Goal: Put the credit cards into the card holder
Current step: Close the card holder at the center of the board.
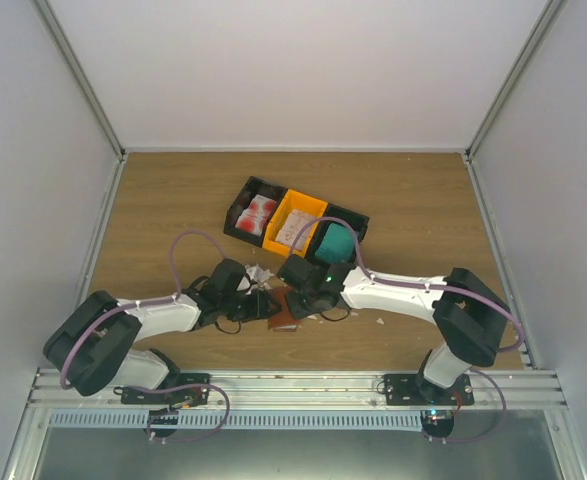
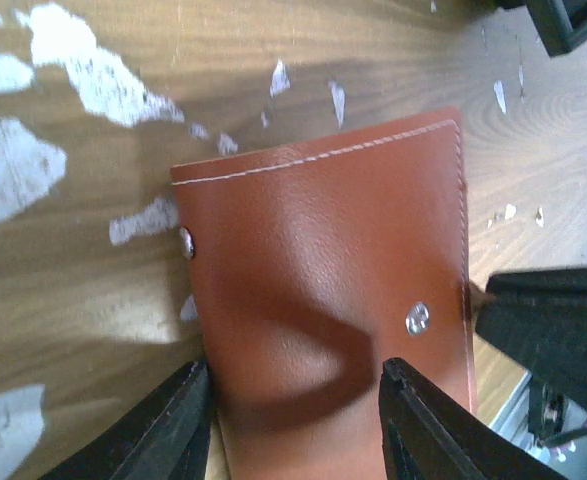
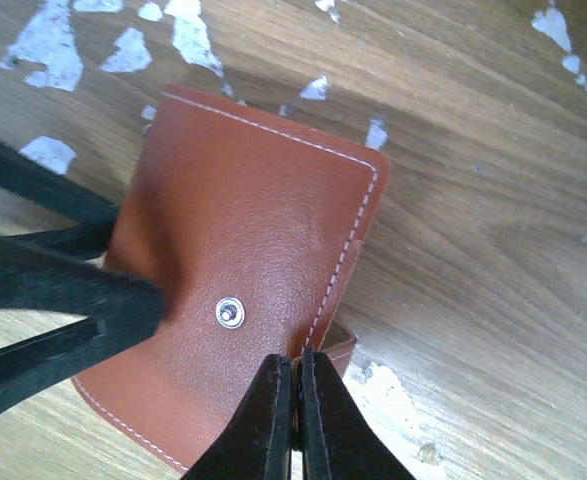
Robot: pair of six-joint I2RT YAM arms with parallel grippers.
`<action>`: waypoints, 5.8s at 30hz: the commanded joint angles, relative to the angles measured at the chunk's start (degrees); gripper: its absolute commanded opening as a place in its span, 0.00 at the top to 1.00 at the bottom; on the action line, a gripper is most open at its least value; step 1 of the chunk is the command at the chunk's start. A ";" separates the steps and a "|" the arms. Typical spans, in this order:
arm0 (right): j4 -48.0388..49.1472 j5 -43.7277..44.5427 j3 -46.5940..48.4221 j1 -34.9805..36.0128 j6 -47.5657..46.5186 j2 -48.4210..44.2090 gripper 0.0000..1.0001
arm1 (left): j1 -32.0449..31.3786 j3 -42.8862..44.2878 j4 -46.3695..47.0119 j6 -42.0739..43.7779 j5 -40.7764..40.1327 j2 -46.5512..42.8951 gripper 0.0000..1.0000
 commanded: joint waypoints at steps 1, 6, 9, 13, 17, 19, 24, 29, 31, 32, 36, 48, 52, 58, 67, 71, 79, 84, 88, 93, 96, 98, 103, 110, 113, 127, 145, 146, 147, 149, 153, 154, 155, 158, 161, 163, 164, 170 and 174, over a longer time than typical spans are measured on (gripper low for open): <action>5.72 -3.45 0.98 0.48 -4.83 -0.70 0.99 | -0.38 1.26 -0.05 1.28 -3.88 3.52 0.52; 8.41 -9.04 0.21 0.52 -7.19 0.60 1.00 | -0.38 -0.05 1.77 0.26 -3.10 4.03 0.56; 7.30 -8.16 0.55 0.52 -7.77 1.72 1.00 | -0.38 -1.20 1.41 -0.16 -4.06 2.52 0.59; 6.28 -7.04 1.82 0.45 -8.43 2.96 0.99 | -0.38 -2.97 2.37 -0.94 -3.48 0.63 0.63; 6.41 -6.45 3.21 0.33 -7.44 4.80 1.00 | -0.39 -5.18 4.27 -2.45 -2.06 -0.62 0.65; 6.98 -6.09 2.94 -0.01 -6.53 4.96 1.00 | -0.38 -6.08 4.79 -3.14 -1.81 -1.19 0.66; 7.19 -4.93 0.68 -1.56 -4.36 3.20 1.00 | -0.42 -7.88 5.70 -4.44 -1.21 -2.87 0.67; 7.63 -5.26 -1.46 -3.11 -5.14 1.47 0.99 | -0.47 -8.83 6.49 -4.45 -1.38 -4.91 0.68; 6.77 -5.05 -1.12 -3.34 -5.83 1.60 0.99 | -0.47 -8.76 6.80 -4.20 -1.52 -5.18 0.68; 6.13 -4.62 -0.73 -3.34 -6.05 1.74 0.97 | -0.47 -8.79 7.10 -4.07 -1.37 -5.14 0.67; 4.53 -4.42 0.67 -3.35 -6.72 2.34 0.87 | -0.47 -9.18 8.77 -4.05 -0.62 -5.06 0.67; 2.91 -6.46 2.96 -3.34 -4.44 2.68 0.79 | -0.47 -9.88 8.83 -3.33 -0.65 -6.17 0.67; 1.21 -5.42 3.64 -3.27 -4.17 3.15 0.81 | -0.47 -9.98 8.78 -3.33 -0.81 -6.19 0.67; -0.92 -4.67 4.30 -2.80 -4.93 3.10 0.72 | -0.49 -10.14 8.88 -3.41 -0.78 -6.02 0.67; -3.15 -2.65 6.20 -1.45 -5.19 5.35 0.72 | -0.47 -10.23 9.05 -3.34 -0.89 -5.76 0.67; -3.18 -3.08 6.21 -1.41 -5.27 5.49 0.78 | -0.47 -10.39 9.13 -3.27 -0.79 -5.67 0.67; -2.88 -3.47 6.08 -1.32 -5.94 5.89 0.70 | -0.48 -10.15 8.83 -3.35 -0.87 -5.76 0.67; -2.63 -3.49 5.94 -1.24 -6.00 6.54 0.72 | -0.47 -10.15 8.98 -3.35 -0.87 -5.49 0.67; -2.26 -3.48 5.94 -1.24 -5.76 6.12 0.86 | -0.47 -10.23 9.03 -3.49 -0.87 -5.49 0.67; -2.49 -3.44 6.29 -1.24 -5.37 5.46 0.91 | -0.47 -10.23 8.96 -3.44 -0.94 -5.58 0.67; -2.83 -3.27 6.53 -1.24 -5.36 5.28 0.81 | -0.47 -10.24 8.97 -3.51 -0.90 -5.57 0.68; -2.86 -3.31 6.63 -1.19 -5.35 5.18 0.79 | -0.47 -10.18 9.03 -3.52 -0.98 -5.50 0.67; -2.84 -3.04 6.65 -1.28 -5.18 5.06 0.88 | -0.47 -10.24 9.00 -3.37 -0.83 -5.58 0.69; -3.07 -2.88 6.65 -1.15 -5.01 4.58 0.78 | -0.47 -10.59 9.37 -3.59 -0.87 -5.52 0.69; -3.13 -2.83 6.58 -1.13 -4.79 4.28 0.82 | -0.47 -10.65 9.56 -3.61 -0.81 -5.32 0.70; -1.86 -3.47 6.56 -1.10 -5.10 4.62 0.99 | -0.47 -10.57 10.30 -3.62 -0.56 -4.13 0.70; -0.68 -5.87 8.05 -0.36 -7.55 8.59 0.99 | -0.55 -10.23 12.91 -3.72 1.35 -1.01 0.79; -0.85 -5.68 8.13 -0.36 -7.54 8.84 0.99 | -0.53 -10.31 12.87 -3.73 1.34 -1.05 0.79; -0.91 -5.57 8.14 -0.36 -7.50 8.99 0.99 | -0.51 -10.33 12.88 -3.75 1.33 -1.09 0.79; -1.23 -5.34 8.14 -0.36 -7.47 9.09 0.99 | -0.56 -10.41 12.76 -3.70 1.15 -1.31 0.79; -1.74 -5.06 8.33 -0.14 -8.07 9.42 1.00 | -0.51 -10.37 12.74 -3.73 1.15 -1.39 0.79; -2.17 -4.58 8.46 -0.01 -8.25 9.63 1.00 | -0.53 -10.34 12.74 -3.72 1.09 -1.36 0.79; -2.53 -4.10 8.67 0.07 -8.40 9.94 0.99 | -0.50 -10.32 12.76 -3.70 1.13 -1.37 0.79; -2.74 -4.16 9.29 0.47 -9.02 10.85 1.00 | -0.55 -10.36 12.76 -3.77 1.07 -1.27 0.79; -2.80 -4.87 10.05 1.01 -9.31 11.89 1.00 | -0.55 -10.42 12.85 -3.75 1.06 -1.12 0.79; -3.12 -5.29 10.54 1.42 -9.39 12.65 0.99 | -0.56 -10.42 12.97 -3.66 0.99 -1.02 0.80; -3.32 -5.34 10.71 1.56 -9.40 12.91 0.99 | -0.56 -10.40 13.07 -3.66 0.98 -0.94 0.80; -4.16 -6.45 11.33 2.19 -9.40 14.62 0.99 | -0.56 -10.41 13.51 -3.70 1.07 -0.40 0.83; -4.89 -7.45 12.14 2.57 -9.45 16.27 0.99 | -0.52 -10.55 13.88 -3.99 1.01 -0.64 0.83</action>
